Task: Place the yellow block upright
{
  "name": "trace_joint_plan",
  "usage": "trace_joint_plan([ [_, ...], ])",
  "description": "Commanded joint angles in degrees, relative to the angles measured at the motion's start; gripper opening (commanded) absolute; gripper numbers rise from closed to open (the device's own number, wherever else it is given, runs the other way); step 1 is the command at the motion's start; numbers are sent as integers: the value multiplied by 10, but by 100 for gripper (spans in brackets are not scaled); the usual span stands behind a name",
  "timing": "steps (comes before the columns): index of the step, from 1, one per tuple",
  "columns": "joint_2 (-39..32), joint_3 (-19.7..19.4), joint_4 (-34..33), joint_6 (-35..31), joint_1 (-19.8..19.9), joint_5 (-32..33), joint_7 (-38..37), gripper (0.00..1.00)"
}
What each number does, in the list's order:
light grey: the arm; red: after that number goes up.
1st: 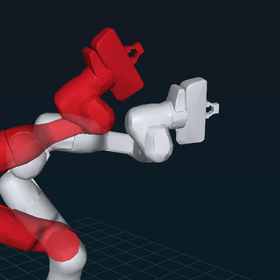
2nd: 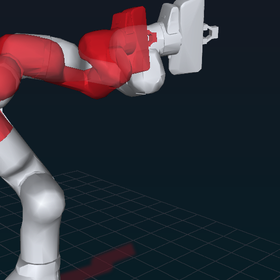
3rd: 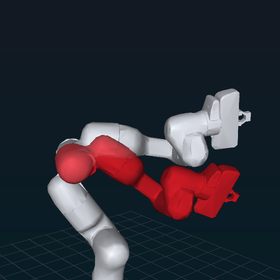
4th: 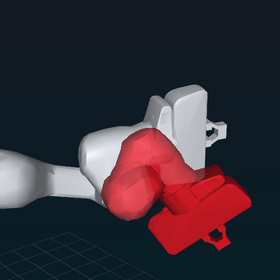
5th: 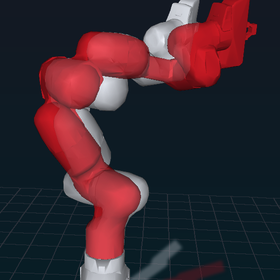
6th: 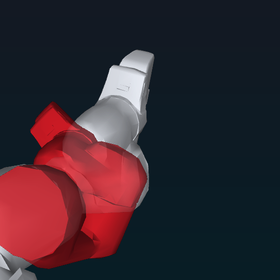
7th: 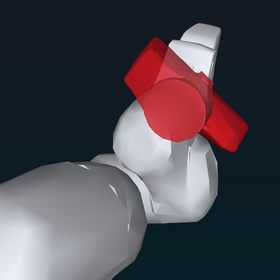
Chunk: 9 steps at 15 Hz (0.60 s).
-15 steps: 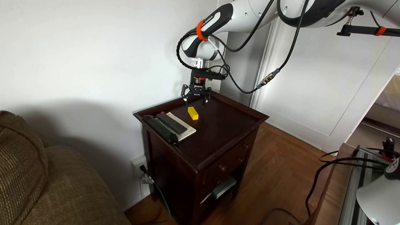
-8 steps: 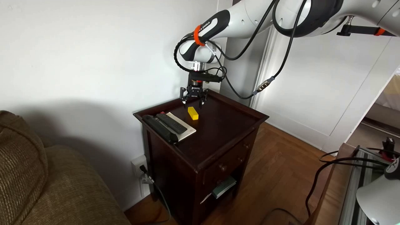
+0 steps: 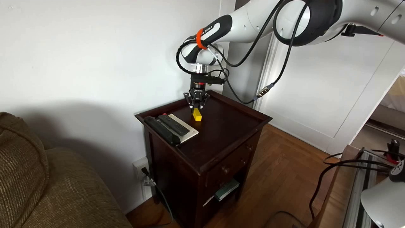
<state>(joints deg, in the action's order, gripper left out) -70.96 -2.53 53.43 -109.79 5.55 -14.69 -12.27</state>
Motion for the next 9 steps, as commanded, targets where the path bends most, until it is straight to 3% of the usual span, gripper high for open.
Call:
trace_joint_plan([
  [1,-18,12,-32,36,15,-3,-40,8],
  [9,29,-21,29,-17,0,-12,-160,8],
])
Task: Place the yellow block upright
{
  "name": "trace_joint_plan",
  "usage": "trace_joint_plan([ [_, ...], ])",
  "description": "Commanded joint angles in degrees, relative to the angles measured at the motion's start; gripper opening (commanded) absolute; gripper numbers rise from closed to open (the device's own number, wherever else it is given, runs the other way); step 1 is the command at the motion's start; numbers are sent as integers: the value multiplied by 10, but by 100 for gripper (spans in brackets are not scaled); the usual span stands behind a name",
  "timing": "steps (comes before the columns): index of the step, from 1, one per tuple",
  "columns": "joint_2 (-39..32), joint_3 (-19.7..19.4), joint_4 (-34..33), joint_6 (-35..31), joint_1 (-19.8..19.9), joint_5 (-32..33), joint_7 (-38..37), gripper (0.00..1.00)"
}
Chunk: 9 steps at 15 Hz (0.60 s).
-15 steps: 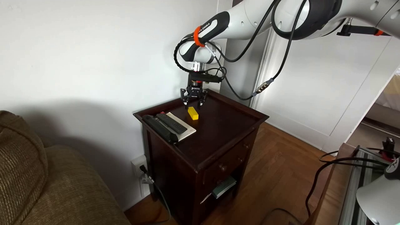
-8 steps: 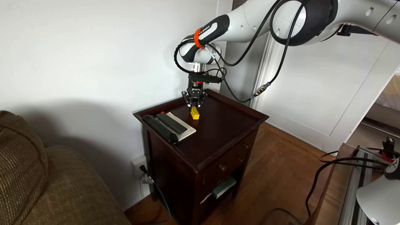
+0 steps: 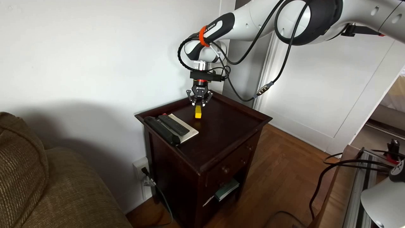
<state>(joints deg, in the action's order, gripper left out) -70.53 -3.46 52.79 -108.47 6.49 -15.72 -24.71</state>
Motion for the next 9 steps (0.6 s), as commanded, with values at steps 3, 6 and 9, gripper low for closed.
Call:
trace_joint_plan([
  [3,41,-28,56,-73,-25,11,-63,8],
  [6,61,-47,91,-127,-45,20,-90,8],
  [9,85,-65,135,-180,-65,23,-119,8],
])
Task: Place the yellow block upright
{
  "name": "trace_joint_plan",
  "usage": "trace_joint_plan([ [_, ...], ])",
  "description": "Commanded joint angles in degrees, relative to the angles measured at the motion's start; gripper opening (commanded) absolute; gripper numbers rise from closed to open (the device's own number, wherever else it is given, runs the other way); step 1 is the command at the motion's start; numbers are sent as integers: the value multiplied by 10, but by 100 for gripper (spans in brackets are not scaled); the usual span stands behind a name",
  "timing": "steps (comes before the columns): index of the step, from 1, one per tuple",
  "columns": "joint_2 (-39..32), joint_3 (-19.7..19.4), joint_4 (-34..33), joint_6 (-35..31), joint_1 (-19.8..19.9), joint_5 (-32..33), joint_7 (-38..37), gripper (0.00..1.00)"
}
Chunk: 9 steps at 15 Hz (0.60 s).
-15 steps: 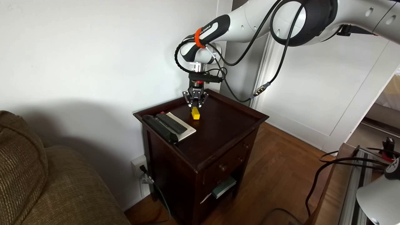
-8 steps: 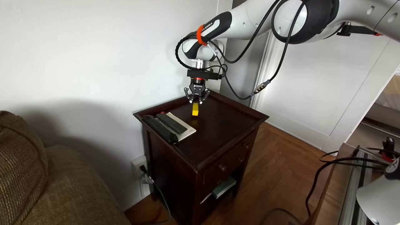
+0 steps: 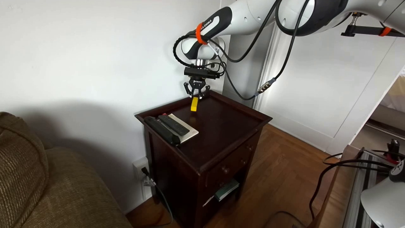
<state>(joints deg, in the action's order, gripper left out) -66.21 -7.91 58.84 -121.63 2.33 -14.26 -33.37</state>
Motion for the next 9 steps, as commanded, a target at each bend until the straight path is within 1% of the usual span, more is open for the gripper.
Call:
trace_joint_plan([
  [1,49,-31,89,-65,-33,13,-43,8],
  [2,56,-41,105,-83,-43,17,-56,8],
  [3,61,-37,115,-97,-42,34,-70,8],
  [7,86,-64,173,-143,-69,73,-130,8],
  [9,99,-67,198,-153,-77,87,-147,8],
])
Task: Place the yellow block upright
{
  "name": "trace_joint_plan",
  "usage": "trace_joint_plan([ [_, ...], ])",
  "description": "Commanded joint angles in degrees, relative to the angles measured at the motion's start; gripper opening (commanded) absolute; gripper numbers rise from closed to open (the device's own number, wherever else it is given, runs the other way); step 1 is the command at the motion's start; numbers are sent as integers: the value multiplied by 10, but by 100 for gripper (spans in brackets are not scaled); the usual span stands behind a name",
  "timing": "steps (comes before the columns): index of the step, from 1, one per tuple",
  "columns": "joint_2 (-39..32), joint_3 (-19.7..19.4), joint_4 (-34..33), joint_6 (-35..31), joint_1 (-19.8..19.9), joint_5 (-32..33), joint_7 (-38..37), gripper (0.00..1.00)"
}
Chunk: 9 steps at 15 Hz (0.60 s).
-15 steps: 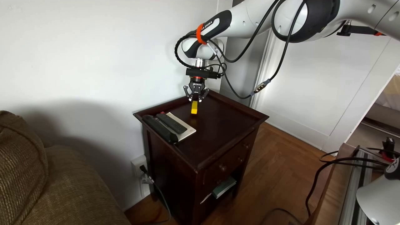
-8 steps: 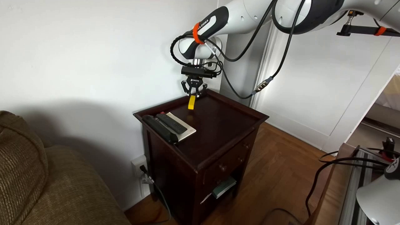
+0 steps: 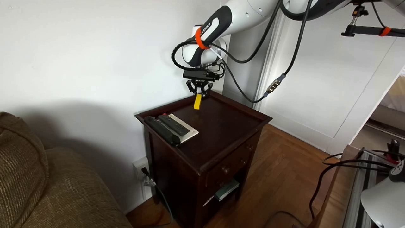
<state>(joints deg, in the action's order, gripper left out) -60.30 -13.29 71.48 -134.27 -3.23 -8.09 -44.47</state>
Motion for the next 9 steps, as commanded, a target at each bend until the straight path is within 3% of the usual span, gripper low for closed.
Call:
trace_joint_plan([
  [1,49,-20,85,-33,-30,35,-48,8],
  [5,74,-43,128,-46,-56,74,-90,8],
  [7,89,-28,138,-27,-47,80,-77,8],
  [8,58,-21,91,-23,-36,77,-78,31],
  [9,64,-21,99,-23,-37,79,-78,31],
])
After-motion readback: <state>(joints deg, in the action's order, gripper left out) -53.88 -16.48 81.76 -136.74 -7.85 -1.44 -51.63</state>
